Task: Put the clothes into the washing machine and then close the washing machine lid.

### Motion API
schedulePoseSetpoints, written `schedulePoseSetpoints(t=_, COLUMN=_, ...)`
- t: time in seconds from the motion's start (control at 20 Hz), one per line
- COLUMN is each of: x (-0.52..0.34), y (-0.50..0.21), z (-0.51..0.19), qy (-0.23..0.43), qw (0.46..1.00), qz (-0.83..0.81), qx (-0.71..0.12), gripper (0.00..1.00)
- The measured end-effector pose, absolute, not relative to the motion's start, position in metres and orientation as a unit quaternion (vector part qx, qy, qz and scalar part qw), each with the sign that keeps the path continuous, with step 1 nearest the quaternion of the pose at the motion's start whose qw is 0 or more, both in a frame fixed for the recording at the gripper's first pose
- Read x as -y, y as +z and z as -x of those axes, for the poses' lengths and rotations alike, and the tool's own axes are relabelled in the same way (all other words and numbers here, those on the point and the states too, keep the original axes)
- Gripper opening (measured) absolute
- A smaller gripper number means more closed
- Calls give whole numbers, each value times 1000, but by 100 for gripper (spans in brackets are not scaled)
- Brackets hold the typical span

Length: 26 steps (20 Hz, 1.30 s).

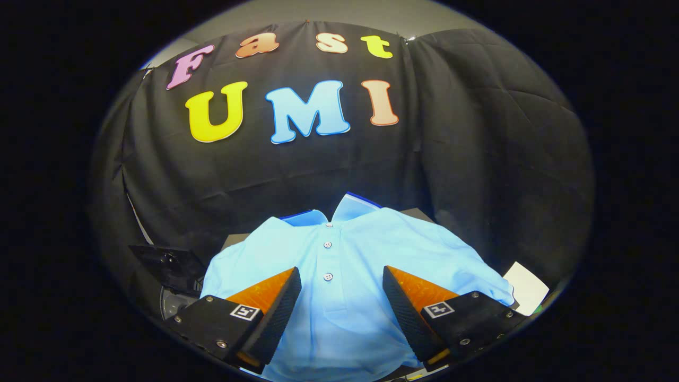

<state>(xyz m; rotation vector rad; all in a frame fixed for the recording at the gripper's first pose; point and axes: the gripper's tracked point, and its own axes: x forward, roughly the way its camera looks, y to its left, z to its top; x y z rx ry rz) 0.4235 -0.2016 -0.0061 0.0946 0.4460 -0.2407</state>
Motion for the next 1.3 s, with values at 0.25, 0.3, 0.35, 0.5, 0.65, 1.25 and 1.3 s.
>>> schedulePoseSetpoints(t=0.25, x=195, y=-32, z=-431, qy=-94, qw=959, qz=-62, qx=-260, gripper=96)
schedulePoseSetpoints(t=0.3, x=194, y=-32, z=-429, qy=-90, qw=961, qz=-59, qx=-255, gripper=97)
schedulePoseSetpoints(t=0.35, x=195, y=-33, z=-429, qy=-89, qw=960, qz=-61, qx=-258, gripper=97)
schedulePoseSetpoints(t=0.5, x=196, y=-33, z=-428, qy=-89, qw=958, qz=-45, qx=-267, gripper=95)
schedulePoseSetpoints(t=0.65, x=197, y=-34, z=-428, qy=-90, qw=957, qz=-35, qx=-273, gripper=89)
schedulePoseSetpoints(t=1.25, x=201, y=-32, z=-431, qy=-108, qw=950, qz=9, qx=-292, gripper=6)
schedulePoseSetpoints(t=1.3, x=200, y=-32, z=-430, qy=-111, qw=952, qz=9, qx=-284, gripper=4)
